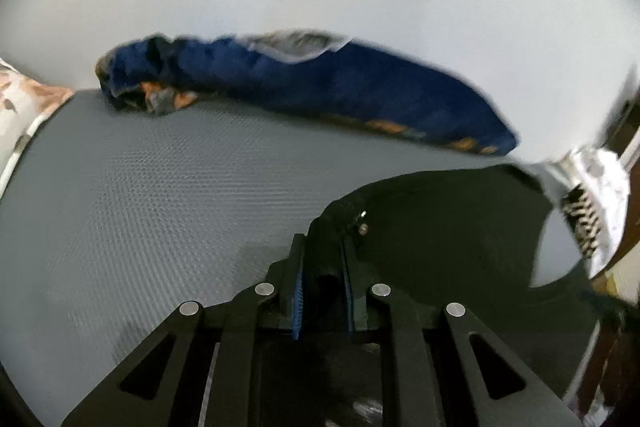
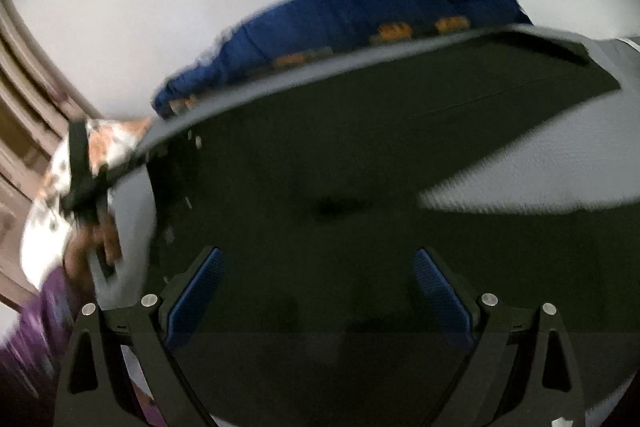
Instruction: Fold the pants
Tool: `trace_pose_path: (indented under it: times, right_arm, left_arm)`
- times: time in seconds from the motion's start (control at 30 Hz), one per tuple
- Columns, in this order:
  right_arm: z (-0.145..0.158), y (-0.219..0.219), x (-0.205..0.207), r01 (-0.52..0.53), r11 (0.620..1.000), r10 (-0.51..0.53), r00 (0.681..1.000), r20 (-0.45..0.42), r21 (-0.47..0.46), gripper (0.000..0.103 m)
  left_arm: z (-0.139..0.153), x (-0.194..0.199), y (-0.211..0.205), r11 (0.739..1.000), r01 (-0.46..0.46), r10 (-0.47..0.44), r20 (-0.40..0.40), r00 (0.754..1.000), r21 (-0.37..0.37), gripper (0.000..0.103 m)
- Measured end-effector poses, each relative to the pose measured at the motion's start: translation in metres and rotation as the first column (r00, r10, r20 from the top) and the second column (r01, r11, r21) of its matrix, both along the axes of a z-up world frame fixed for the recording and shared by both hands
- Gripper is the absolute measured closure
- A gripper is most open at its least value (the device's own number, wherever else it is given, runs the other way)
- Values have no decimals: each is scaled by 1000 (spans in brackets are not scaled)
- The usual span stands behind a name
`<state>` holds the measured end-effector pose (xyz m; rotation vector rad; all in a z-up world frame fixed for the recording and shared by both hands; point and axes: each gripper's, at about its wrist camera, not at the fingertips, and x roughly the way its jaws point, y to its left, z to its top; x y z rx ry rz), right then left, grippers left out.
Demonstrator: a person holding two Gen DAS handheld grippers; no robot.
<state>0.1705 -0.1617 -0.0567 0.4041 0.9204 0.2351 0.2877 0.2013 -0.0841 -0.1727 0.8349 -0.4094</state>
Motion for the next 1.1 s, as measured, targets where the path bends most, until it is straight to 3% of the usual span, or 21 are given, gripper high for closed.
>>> trace_pose_path:
  times: [0.13, 0.23, 0.33, 0.43, 0.5, 0.53, 0.6, 0.63, 0.67, 0.73, 0.93, 1.1]
  right_arm:
    - [1, -19, 60, 22, 980, -9, 998, -68, 199, 7]
    - [-10, -29, 107, 62, 946, -7, 985, -170, 318, 7]
    - [-27, -36, 140, 122, 911, -18, 967, -255, 395, 8]
    - [-49, -45, 161, 205, 869, -47, 940, -337, 451, 16]
    - [-56, -45, 171, 215, 876, -51, 932, -359, 432, 26]
    - [-59, -44, 176, 212, 890, -53, 927, -371, 404, 36]
    - [-68, -41, 180, 210, 902, -45, 914, -403, 378, 62]
    - [-71, -40, 181, 208, 905, -39, 909, -415, 372, 85]
    - [-73, -38, 178, 204, 912, -38, 906, -421, 356, 93]
    - [-73, -39, 167, 195, 920, -44, 913, -406, 339, 97]
    - [-51, -43, 86, 165, 922, -50, 948, -314, 351, 98]
    - [-59, -40, 8, 185, 900, -56, 947, -317, 395, 98]
  left_arm:
    - [22, -47, -15, 1000, 30, -30, 79, 996, 0, 87]
    - [28, -77, -27, 999, 45, -45, 113, 993, 7, 87]
    - [28, -93, -30, 999, 39, -37, 107, 994, -11, 87]
    - [29, -102, -26, 999, 26, -22, 87, 996, -42, 87]
    - [29, -106, -24, 998, 18, -14, 69, 997, -58, 87]
    - [30, -110, -24, 998, 18, -14, 65, 998, -61, 87]
    - [31, -112, -24, 998, 17, -14, 58, 998, -60, 86]
    - [32, -112, -24, 998, 17, -14, 56, 998, -57, 86]
    - [32, -113, -23, 998, 15, -13, 53, 998, -54, 86]
    - [33, -115, -22, 999, 5, -3, 44, 999, -54, 86]
    - [38, -131, -7, 998, -12, 13, 21, 1000, -58, 85]
    - [36, -165, 4, 1000, 4, -4, -2, 1000, -5, 85]
